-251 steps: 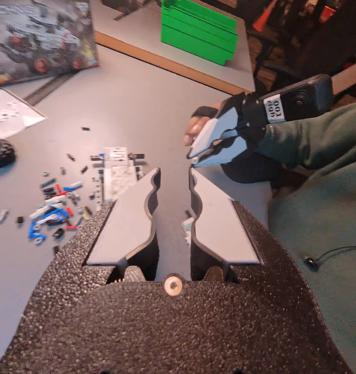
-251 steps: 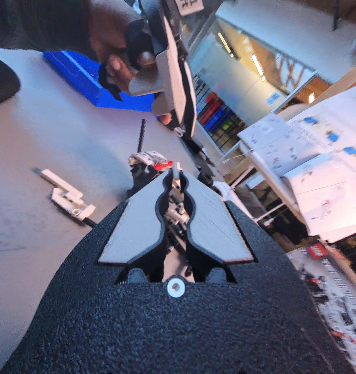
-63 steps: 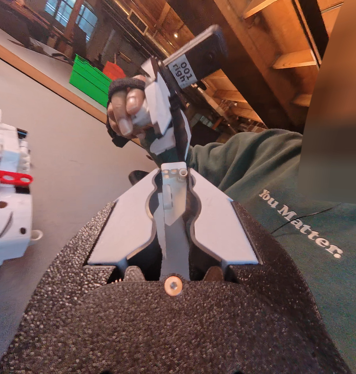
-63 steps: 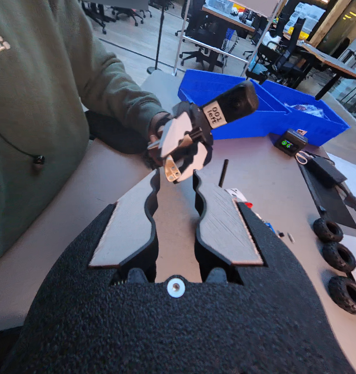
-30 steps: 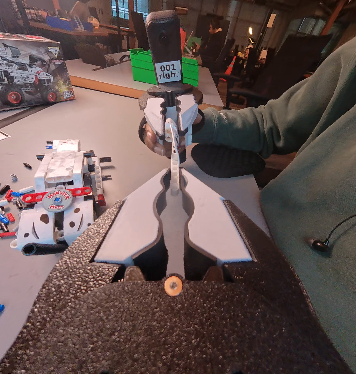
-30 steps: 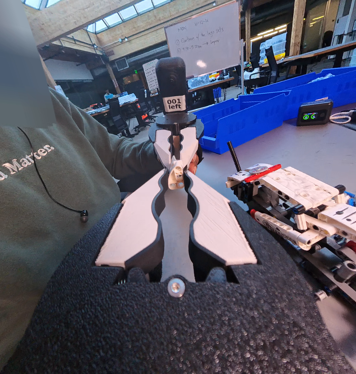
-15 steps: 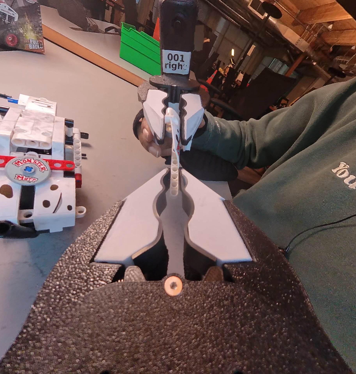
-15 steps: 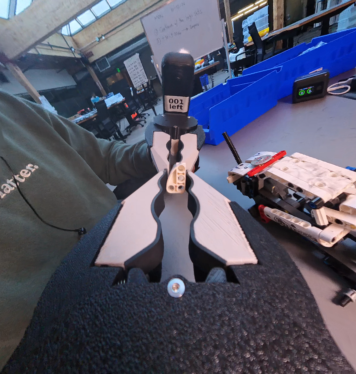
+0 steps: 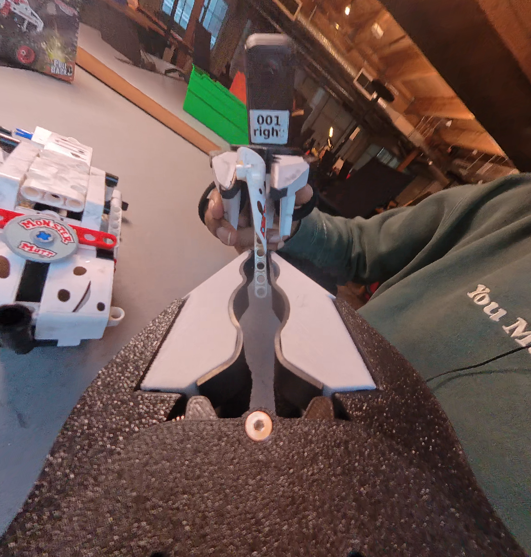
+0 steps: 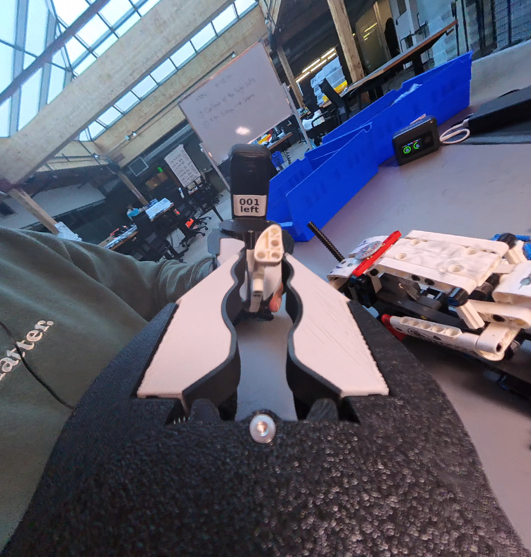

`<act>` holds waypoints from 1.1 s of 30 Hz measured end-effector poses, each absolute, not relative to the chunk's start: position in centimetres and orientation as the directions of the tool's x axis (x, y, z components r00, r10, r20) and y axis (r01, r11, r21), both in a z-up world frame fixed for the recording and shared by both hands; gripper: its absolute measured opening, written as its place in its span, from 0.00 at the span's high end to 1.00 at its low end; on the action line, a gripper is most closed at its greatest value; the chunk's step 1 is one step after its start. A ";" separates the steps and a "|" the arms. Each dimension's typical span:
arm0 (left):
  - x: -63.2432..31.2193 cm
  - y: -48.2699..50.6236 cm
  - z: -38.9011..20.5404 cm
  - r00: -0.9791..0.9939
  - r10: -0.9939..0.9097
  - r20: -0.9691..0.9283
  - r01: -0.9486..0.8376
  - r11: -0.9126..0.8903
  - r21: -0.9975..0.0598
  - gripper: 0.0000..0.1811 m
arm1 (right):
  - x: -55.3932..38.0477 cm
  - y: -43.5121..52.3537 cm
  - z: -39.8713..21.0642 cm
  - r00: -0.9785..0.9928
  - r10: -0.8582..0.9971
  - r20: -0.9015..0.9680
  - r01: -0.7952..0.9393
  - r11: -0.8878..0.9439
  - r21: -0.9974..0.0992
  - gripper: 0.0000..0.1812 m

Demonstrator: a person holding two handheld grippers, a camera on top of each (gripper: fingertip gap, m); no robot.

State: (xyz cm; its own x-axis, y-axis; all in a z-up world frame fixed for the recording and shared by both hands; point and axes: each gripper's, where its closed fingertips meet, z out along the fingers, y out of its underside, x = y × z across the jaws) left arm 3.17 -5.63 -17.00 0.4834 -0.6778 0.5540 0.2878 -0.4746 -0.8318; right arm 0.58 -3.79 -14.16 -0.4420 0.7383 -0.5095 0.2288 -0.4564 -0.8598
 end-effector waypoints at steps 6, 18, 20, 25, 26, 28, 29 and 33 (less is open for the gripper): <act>2.4 -5.5 -15.5 0.457 -0.688 0.563 0.379 -0.423 -0.823 0.96 | 0.5 -5.2 -14.5 -0.471 0.740 -0.480 0.233 -0.421 -0.877 0.96; 3.2 -6.5 -14.8 0.455 -0.755 0.472 0.274 -0.385 -0.881 0.96 | 1.7 -7.7 -16.7 -0.529 0.757 -0.385 0.370 -0.202 -0.907 0.97; 2.8 -6.5 -14.6 0.477 -0.752 0.455 0.258 -0.374 -0.891 0.96 | 1.7 -7.4 -16.1 -0.539 0.751 -0.381 0.339 -0.221 -0.915 0.97; 3.0 -7.3 -14.5 0.472 -0.770 0.429 0.192 -0.385 -0.903 0.96 | 2.2 -7.8 -15.9 -0.589 0.734 -0.338 0.311 -0.181 -0.933 0.97; 3.0 -7.4 -14.6 0.477 -0.772 0.421 0.179 -0.383 -0.906 0.96 | 2.3 -7.8 -15.9 -0.593 0.734 -0.333 0.306 -0.177 -0.935 0.97; 0.8 -7.3 -14.2 0.521 -0.746 0.415 0.204 -0.363 -0.909 0.96 | 3.4 -5.7 -13.7 -0.600 0.709 -0.371 0.241 -0.282 -0.929 0.97; -1.6 -7.2 -13.8 0.551 -0.714 0.432 0.257 -0.347 -0.902 0.96 | 4.0 -2.9 -12.5 -0.549 0.749 -0.371 0.186 -0.323 -0.928 0.97; -1.6 -7.0 -13.7 0.500 -0.723 0.477 0.322 -0.356 -0.877 0.96 | 4.8 -1.0 -15.6 -0.458 0.849 -0.263 0.298 -0.132 -0.945 0.97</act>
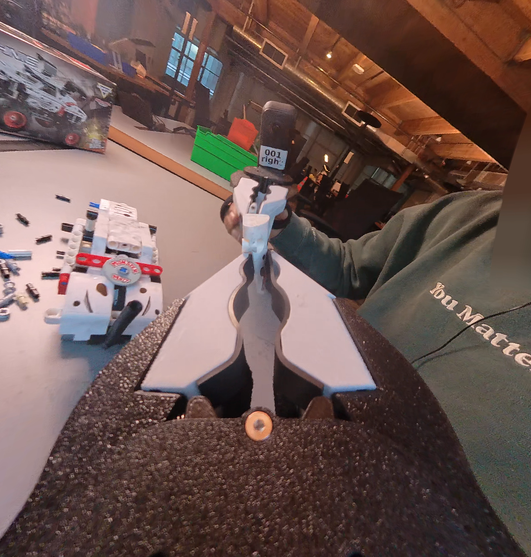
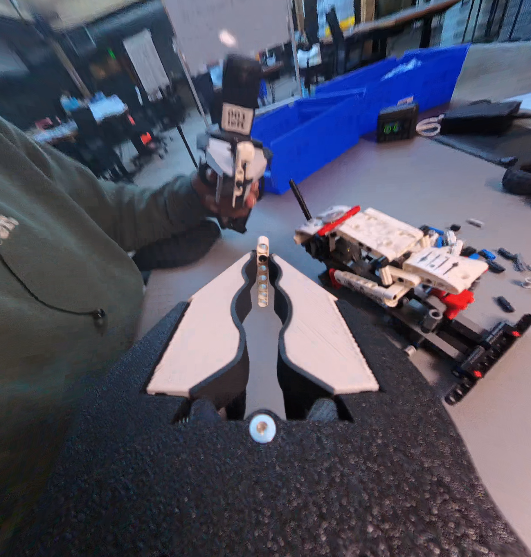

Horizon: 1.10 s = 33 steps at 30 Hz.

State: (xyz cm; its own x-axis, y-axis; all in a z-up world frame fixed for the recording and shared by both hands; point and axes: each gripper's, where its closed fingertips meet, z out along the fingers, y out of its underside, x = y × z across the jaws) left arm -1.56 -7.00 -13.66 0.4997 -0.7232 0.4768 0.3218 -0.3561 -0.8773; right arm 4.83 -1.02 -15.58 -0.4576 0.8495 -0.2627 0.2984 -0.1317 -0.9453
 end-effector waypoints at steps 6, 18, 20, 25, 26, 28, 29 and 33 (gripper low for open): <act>0.3 -6.2 -15.0 0.430 -0.703 0.567 0.344 -0.453 -0.823 0.96 | 4.5 -3.6 -17.7 -0.521 0.802 -0.293 0.372 -0.096 -0.923 0.96; 2.3 -5.8 -16.9 0.363 -0.640 0.677 0.385 -0.559 -0.734 0.96 | 5.3 -4.2 -26.0 -0.507 0.860 -0.056 0.590 0.298 -0.750 0.96; 2.4 -5.8 -16.9 0.352 -0.638 0.685 0.392 -0.565 -0.727 0.96 | 5.4 -3.9 -27.2 -0.511 0.859 0.019 0.603 0.374 -0.705 0.96; 2.6 -5.9 -16.5 0.305 -0.638 0.707 0.420 -0.576 -0.702 0.96 | 3.3 -5.1 -21.8 -0.494 0.869 0.029 0.381 0.246 -0.891 0.88; 2.7 -5.9 -16.5 0.293 -0.638 0.712 0.425 -0.580 -0.695 0.96 | 2.9 -5.1 -19.8 -0.477 0.877 0.050 0.300 0.217 -0.929 0.88; 2.9 -5.9 -16.4 0.264 -0.633 0.728 0.438 -0.593 -0.675 0.96 | 2.6 -5.3 -17.1 -0.439 0.887 0.142 0.162 0.234 -0.959 0.90; 3.0 -5.9 -16.4 0.250 -0.629 0.736 0.444 -0.601 -0.665 0.96 | 2.6 -5.5 -16.5 -0.425 0.883 0.202 0.122 0.276 -0.953 0.91; 3.3 -5.9 -16.5 0.209 -0.610 0.764 0.459 -0.629 -0.627 0.96 | 2.4 -6.3 -16.3 -0.391 0.859 0.330 0.071 0.386 -0.920 0.97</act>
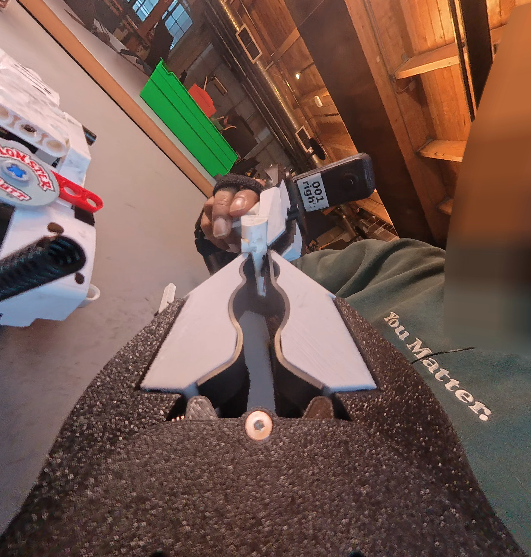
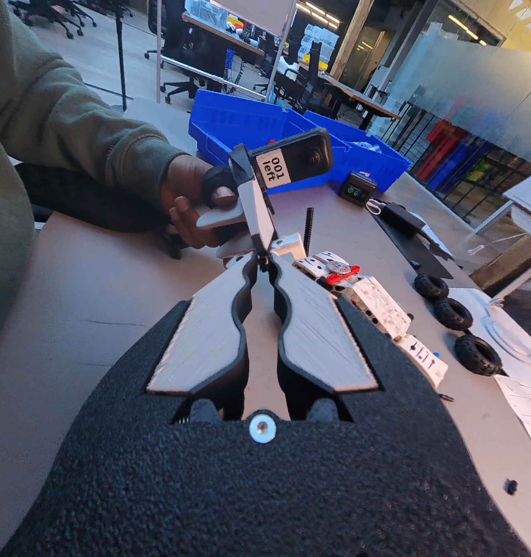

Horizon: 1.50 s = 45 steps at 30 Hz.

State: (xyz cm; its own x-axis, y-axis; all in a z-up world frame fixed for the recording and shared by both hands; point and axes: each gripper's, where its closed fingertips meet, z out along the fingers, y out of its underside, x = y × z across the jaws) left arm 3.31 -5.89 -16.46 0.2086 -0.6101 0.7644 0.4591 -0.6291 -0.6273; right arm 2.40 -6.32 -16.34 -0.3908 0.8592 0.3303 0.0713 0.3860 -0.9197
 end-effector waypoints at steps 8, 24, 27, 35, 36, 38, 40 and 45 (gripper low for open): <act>3.3 -6.1 -16.0 0.119 -0.598 0.793 0.487 -0.661 -0.571 0.96 | 2.5 -6.4 -16.4 -0.391 0.843 0.370 0.069 0.428 -0.901 0.97; 1.7 -6.1 -13.6 0.243 -0.669 0.703 0.509 -0.529 -0.679 0.97 | 4.0 -5.0 -15.3 -0.432 0.854 0.290 0.138 0.380 -0.915 1.00; -1.7 -6.4 -11.9 0.366 -0.683 0.632 0.527 -0.407 -0.746 0.96 | 4.9 -2.5 -14.0 -0.374 0.884 0.281 0.116 0.346 -0.931 1.00; 0.6 -6.8 -12.2 0.257 -0.686 0.680 0.529 -0.489 -0.693 0.96 | 2.0 -6.0 -13.2 -0.364 0.837 0.409 0.029 0.449 -0.893 0.94; 1.0 -6.9 -12.3 0.249 -0.686 0.684 0.522 -0.500 -0.691 0.96 | 1.8 -6.4 -13.2 -0.369 0.833 0.413 0.028 0.454 -0.891 0.94; 1.6 -7.0 -12.5 0.240 -0.687 0.686 0.509 -0.513 -0.691 0.96 | 1.6 -6.8 -13.4 -0.373 0.827 0.422 0.028 0.465 -0.885 0.95; 2.1 -7.1 -12.7 0.238 -0.685 0.688 0.497 -0.523 -0.693 0.96 | 1.6 -7.0 -13.4 -0.368 0.825 0.429 0.021 0.469 -0.883 0.98; 2.2 -7.1 -12.7 0.218 -0.681 0.699 0.509 -0.532 -0.677 0.96 | 1.6 -7.1 -13.4 -0.360 0.821 0.443 0.020 0.482 -0.876 0.98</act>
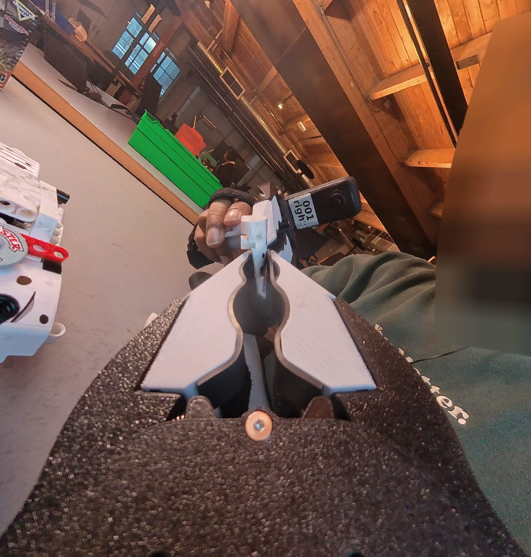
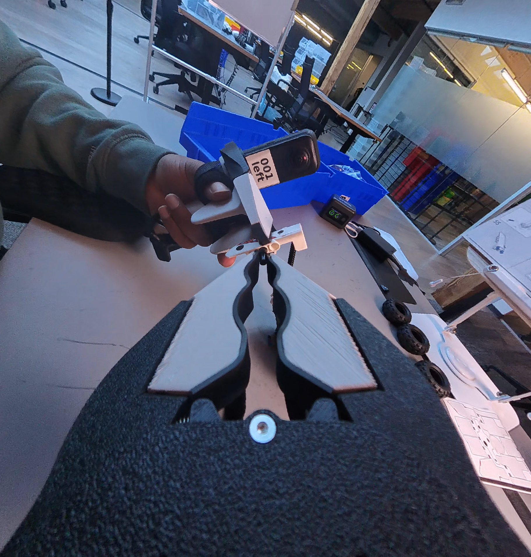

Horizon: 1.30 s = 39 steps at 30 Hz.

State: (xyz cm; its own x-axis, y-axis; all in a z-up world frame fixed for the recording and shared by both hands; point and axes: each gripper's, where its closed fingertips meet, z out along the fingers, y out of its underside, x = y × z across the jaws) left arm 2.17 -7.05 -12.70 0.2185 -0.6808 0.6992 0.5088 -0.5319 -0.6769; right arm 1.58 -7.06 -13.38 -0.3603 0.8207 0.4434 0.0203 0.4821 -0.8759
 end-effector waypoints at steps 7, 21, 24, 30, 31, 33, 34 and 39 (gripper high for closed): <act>-3.7 -6.8 -9.5 0.407 -0.679 0.611 0.598 -0.308 -0.740 0.97 | 4.0 -3.2 -11.5 -0.366 0.871 0.328 0.025 0.362 -0.932 0.99; -25.9 -15.0 -12.1 0.948 0.151 -0.281 -0.119 -0.650 -0.751 0.96 | -7.2 13.4 -21.5 -0.374 0.912 0.170 0.634 0.385 -0.671 0.98; -28.7 -17.5 -15.0 0.947 0.197 -0.254 -0.035 -0.722 -0.691 0.96 | -8.6 14.0 -24.0 -0.396 0.916 0.067 0.700 0.349 -0.623 0.98; -30.6 -19.9 -19.3 0.961 0.235 -0.149 0.093 -0.778 -0.622 0.96 | -10.1 14.4 -26.5 -0.386 0.922 0.002 0.765 0.321 -0.559 0.92; -30.8 -20.1 -19.7 0.962 0.239 -0.132 0.110 -0.781 -0.615 0.96 | -10.2 14.5 -26.6 -0.378 0.926 0.000 0.766 0.313 -0.562 0.91; -31.1 -20.3 -20.3 0.962 0.251 -0.110 0.135 -0.784 -0.606 0.95 | -10.4 14.6 -26.0 -0.361 0.932 0.008 0.751 0.296 -0.591 0.88; -31.3 -20.5 -20.5 0.961 0.257 -0.101 0.146 -0.785 -0.601 0.95 | -10.5 14.8 -25.5 -0.346 0.938 0.023 0.735 0.286 -0.615 0.85; -32.3 -20.6 -21.2 0.954 0.293 -0.071 0.195 -0.779 -0.597 0.87 | -9.6 15.4 -21.8 -0.283 0.959 -0.002 0.654 0.191 -0.732 0.83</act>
